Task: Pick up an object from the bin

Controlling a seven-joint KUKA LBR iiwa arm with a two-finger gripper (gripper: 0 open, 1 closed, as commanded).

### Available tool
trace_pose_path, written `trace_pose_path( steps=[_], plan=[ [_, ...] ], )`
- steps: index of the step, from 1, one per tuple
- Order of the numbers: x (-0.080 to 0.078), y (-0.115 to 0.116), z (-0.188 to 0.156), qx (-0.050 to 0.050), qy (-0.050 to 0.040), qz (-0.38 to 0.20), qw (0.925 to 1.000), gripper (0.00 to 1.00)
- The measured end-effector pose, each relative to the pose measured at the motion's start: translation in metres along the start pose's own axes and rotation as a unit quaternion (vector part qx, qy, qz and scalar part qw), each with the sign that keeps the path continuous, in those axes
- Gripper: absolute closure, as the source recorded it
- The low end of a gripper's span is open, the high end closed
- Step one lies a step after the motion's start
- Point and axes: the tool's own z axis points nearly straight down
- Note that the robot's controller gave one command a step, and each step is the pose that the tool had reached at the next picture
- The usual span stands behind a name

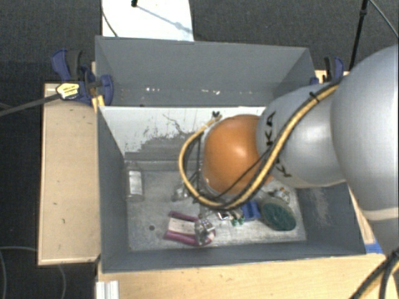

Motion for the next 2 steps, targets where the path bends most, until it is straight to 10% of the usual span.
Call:
trace_pose_path(
  steps=[1, 2],
  plan=[
    [0.026, -0.082, -0.026, 0.000, 0.0047, -0.196, 0.9806, 0.00],
    [0.029, -0.111, -0.034, -0.003, 0.0040, -0.352, 0.9359, 0.00]
  ],
)
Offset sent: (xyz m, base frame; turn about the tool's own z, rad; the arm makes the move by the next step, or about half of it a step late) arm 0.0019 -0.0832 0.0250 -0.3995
